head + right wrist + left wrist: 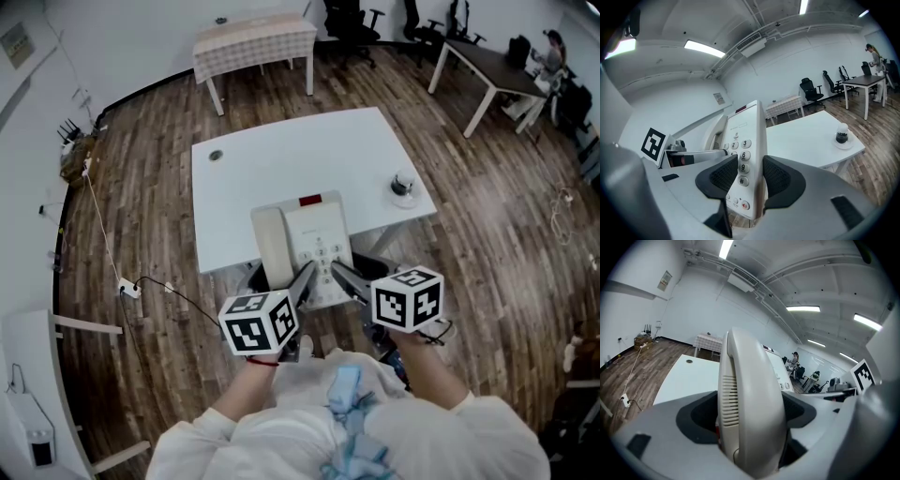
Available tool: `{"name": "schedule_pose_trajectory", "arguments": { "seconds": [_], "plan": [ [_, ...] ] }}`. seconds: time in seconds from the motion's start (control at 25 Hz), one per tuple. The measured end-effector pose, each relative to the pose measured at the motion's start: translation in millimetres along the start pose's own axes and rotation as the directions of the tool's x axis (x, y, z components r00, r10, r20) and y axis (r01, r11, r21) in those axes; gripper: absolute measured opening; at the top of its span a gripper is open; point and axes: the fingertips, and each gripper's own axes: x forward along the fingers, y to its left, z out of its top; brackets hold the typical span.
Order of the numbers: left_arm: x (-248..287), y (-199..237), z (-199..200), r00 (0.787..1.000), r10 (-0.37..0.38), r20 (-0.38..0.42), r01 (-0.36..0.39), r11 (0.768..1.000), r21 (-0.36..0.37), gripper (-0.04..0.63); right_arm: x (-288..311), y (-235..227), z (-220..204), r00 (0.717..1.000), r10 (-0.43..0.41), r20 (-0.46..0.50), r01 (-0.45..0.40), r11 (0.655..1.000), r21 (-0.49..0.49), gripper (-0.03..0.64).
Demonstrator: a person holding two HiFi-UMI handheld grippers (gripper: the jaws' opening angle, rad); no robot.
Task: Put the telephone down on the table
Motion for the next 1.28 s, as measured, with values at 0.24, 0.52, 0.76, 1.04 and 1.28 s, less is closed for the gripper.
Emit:
{"name": "schedule_pose_trajectory", "arguments": {
  "seconds": [0.24,0.52,0.76,1.04,1.28],
  "plan": [
    [2.4,-1.4,3.0,1.000,0.009,0.005,-0.009,1.000,0.004,0.390,0.6,-4.5,3.6,1.000,0.000,0.002,0.000,1.000,0.004,0.190],
    [2.7,-6.8,0.8,1.000,0.020,0.010,-0.020,1.000,-0.005,0.390,-3.2,-6.4,4.1,1.000,0.013,0.002,-0.013,1.000,0.005,0.190],
    [3.3,-8.5,-0.1,0.999,0.032,0.009,-0.032,0.999,-0.014,0.390,-4.0,-8.8,4.1,1.000,0.024,-0.002,-0.024,1.000,0.010,0.190],
    [12.4,-14.7,-1.2,0.999,0.050,0.007,-0.050,0.999,-0.019,0.390,-5.8,-22.5,6.4,0.999,0.040,-0.010,-0.040,0.999,0.013,0.190],
    [19.9,-6.6,-5.9,0.998,0.066,0.008,-0.066,0.997,-0.028,0.390,4.8,-30.3,2.6,0.999,0.050,-0.014,-0.050,0.999,0.012,0.190]
  ]
}}
